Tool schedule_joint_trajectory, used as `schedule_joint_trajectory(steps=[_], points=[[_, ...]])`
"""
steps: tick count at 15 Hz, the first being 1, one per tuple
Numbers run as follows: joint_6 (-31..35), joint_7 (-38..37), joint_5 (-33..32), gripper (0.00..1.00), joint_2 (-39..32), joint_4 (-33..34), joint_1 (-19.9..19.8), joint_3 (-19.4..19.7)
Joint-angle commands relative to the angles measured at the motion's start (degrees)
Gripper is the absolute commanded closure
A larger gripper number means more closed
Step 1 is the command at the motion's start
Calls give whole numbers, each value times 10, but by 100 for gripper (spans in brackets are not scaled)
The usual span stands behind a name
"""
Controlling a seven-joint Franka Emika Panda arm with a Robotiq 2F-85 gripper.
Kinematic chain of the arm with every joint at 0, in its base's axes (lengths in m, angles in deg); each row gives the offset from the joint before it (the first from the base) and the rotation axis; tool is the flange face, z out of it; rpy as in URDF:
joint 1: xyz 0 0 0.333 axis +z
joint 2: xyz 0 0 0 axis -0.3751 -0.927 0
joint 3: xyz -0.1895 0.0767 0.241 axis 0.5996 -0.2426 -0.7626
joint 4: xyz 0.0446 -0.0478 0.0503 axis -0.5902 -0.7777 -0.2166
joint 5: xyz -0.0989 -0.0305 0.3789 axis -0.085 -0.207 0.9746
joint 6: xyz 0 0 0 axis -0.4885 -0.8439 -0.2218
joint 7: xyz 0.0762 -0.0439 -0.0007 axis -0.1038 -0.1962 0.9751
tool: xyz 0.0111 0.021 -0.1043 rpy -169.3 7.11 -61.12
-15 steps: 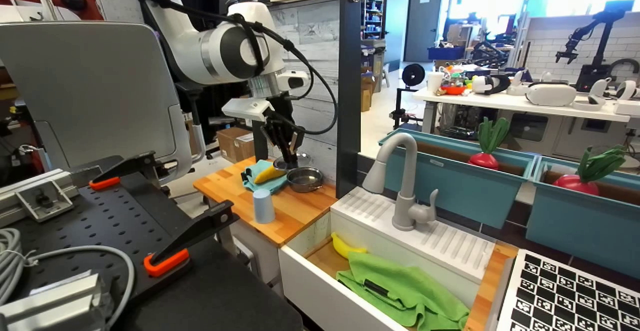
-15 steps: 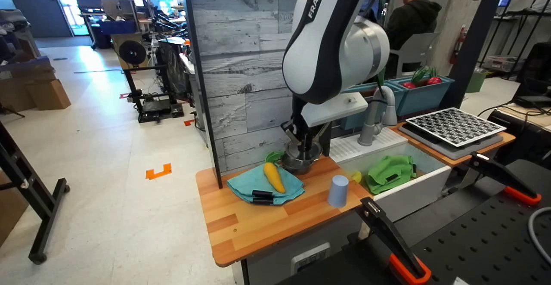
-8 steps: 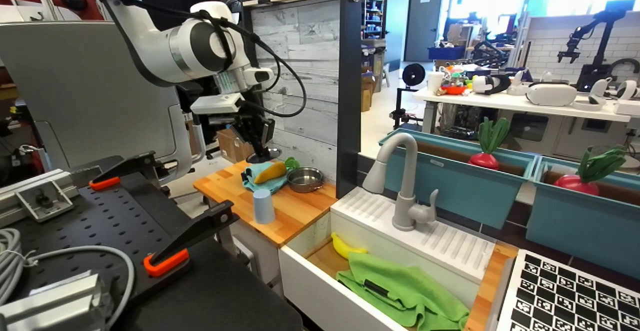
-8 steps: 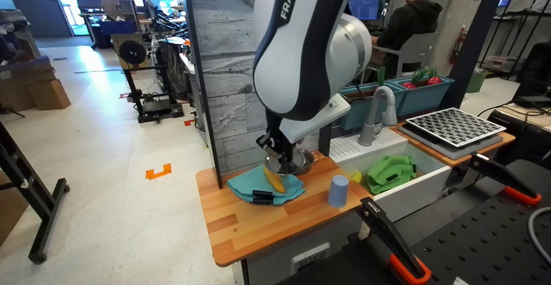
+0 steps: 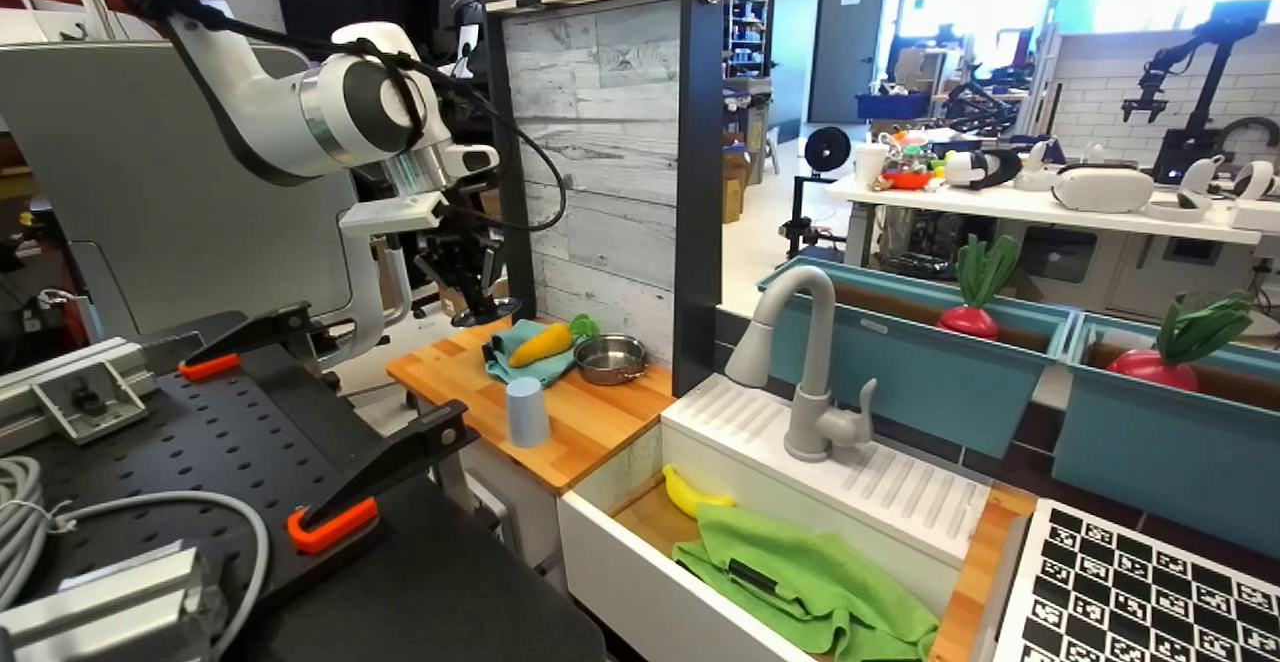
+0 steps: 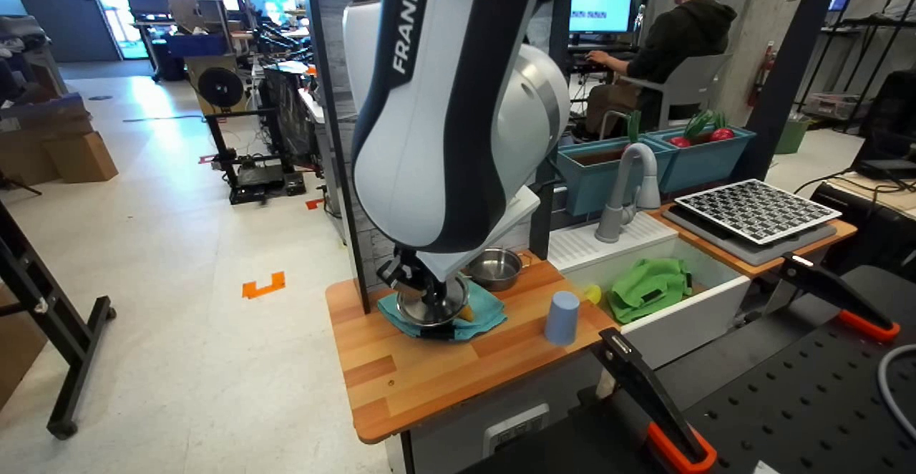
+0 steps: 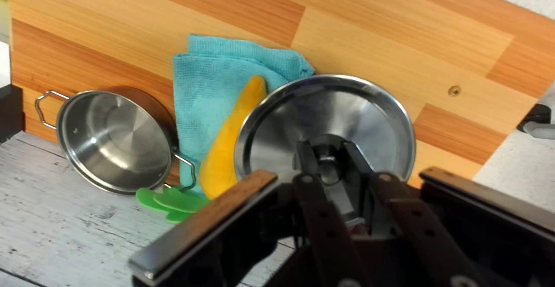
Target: Remove the lid from the silver pot then move the blue cup to the left
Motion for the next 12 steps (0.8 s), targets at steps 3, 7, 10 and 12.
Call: schedule_joint_trajectory(steps=[3,7,10,12], points=[[-12,11,-10,95,-46,59,-8,-6],[-20,10,-4,95,-77,106,-12,-9],[-29,9,-2,95,-101,145,-16,-9],[-41,10,-1,95,-115,169,-23,-11]])
